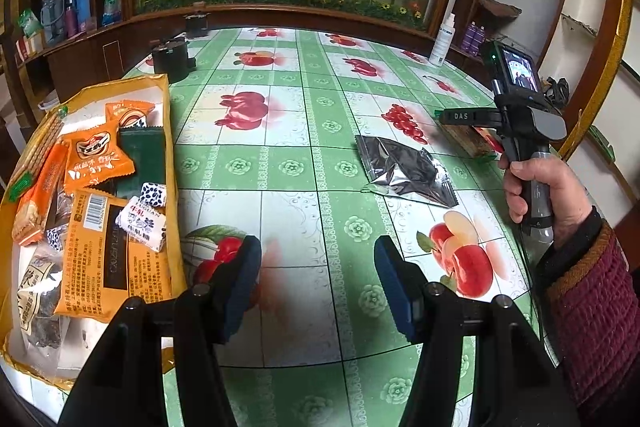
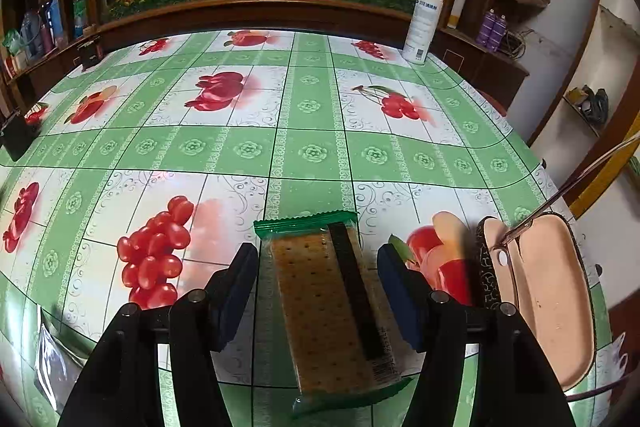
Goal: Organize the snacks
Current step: 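Set the foil packet down and grasp the green-edged cracker packet with the right tool, then grasp the silver foil packet with the left tool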
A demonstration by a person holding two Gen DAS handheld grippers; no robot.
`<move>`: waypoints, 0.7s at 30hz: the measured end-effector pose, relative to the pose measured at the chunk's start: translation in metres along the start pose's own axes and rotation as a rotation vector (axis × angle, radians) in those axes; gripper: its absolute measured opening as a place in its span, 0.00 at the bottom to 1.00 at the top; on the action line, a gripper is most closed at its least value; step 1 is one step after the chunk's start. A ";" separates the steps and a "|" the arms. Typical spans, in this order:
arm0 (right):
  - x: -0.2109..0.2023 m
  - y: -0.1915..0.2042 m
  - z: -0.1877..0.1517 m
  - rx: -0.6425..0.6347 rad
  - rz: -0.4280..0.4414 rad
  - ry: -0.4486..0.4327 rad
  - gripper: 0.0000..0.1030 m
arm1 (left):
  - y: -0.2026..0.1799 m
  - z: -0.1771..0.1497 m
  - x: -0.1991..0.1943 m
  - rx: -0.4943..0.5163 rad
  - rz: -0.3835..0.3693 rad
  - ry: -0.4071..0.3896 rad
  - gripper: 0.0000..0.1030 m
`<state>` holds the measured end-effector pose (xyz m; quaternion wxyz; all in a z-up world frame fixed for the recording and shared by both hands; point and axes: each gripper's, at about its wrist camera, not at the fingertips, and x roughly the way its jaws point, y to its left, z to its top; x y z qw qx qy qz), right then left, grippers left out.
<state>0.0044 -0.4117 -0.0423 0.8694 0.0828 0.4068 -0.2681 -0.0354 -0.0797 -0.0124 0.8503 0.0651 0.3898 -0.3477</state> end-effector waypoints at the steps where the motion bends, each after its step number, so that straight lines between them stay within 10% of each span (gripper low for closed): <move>1: 0.003 0.000 0.000 -0.003 0.001 0.012 0.64 | 0.000 0.000 0.000 0.000 0.000 0.002 0.56; 21: -0.023 0.067 -0.023 -0.081 0.239 0.084 0.50 | -0.003 0.004 0.005 -0.009 0.012 0.020 0.56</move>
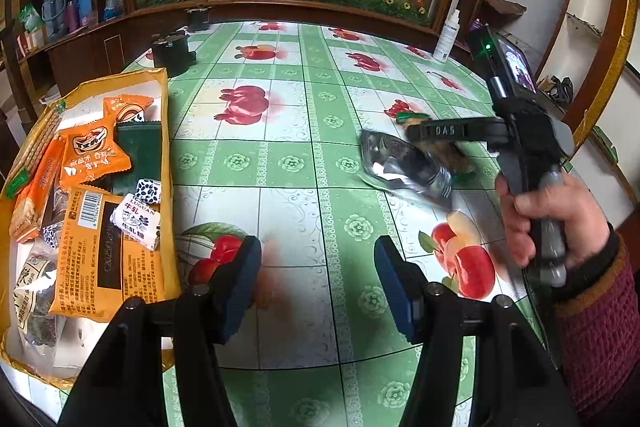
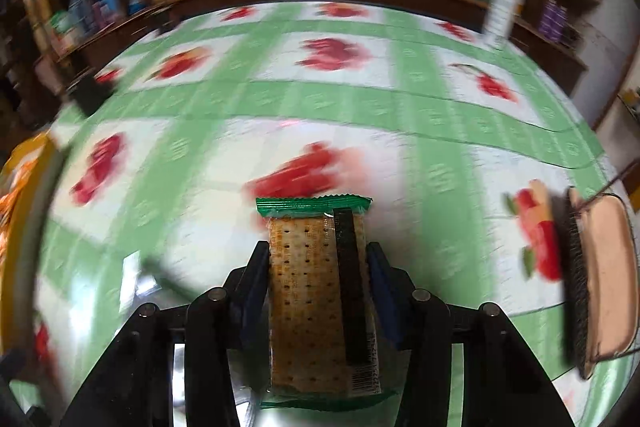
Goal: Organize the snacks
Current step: 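Grasp the silver foil packet with the left tool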
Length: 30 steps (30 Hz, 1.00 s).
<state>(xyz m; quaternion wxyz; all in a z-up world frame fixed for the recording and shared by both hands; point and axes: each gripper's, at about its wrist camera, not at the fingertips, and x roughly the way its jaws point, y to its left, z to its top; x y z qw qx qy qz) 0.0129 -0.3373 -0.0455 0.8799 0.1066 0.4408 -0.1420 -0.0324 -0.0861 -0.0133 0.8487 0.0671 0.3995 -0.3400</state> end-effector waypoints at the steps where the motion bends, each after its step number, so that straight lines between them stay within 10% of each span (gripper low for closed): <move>1: -0.003 0.008 -0.003 -0.009 0.047 0.006 0.50 | 0.000 0.001 0.000 -0.001 0.004 0.001 0.56; 5: -0.017 0.007 -0.004 0.051 0.191 -0.011 0.50 | 0.003 0.006 0.002 -0.018 0.009 0.007 0.56; 20: -0.034 -0.039 0.004 0.229 0.200 -0.093 0.50 | -0.015 0.050 0.064 -0.164 -0.024 0.128 0.79; 30: -0.043 -0.041 0.006 0.221 0.184 -0.123 0.49 | -0.058 0.048 0.105 0.042 0.142 0.119 0.76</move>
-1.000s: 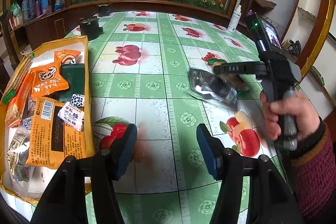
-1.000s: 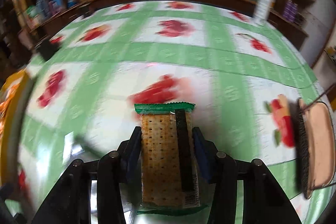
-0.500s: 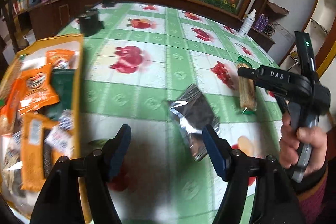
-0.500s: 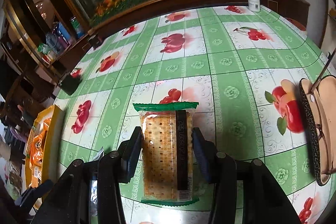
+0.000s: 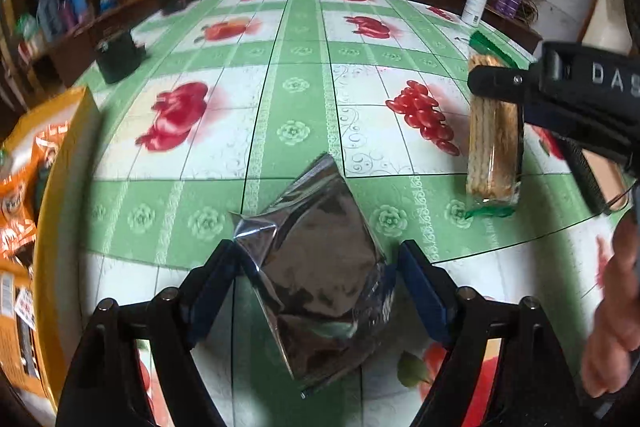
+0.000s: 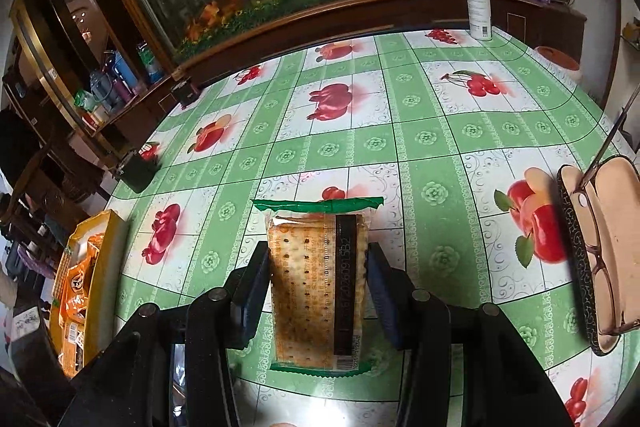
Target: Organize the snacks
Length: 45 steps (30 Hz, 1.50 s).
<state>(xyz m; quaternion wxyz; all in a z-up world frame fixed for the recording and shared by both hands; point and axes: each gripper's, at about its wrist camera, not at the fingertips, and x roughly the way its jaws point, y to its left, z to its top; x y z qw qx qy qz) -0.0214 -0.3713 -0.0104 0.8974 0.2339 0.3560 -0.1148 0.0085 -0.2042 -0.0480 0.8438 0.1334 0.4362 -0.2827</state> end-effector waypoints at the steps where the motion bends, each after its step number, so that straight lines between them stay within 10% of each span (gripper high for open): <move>1: 0.000 0.000 0.000 -0.001 -0.001 0.000 0.49 | 0.000 -0.001 0.000 0.020 0.019 -0.016 0.73; 45: 0.008 0.017 -0.007 -0.062 -0.035 -0.011 0.49 | 0.024 0.003 -0.016 -0.060 -0.014 -0.131 0.61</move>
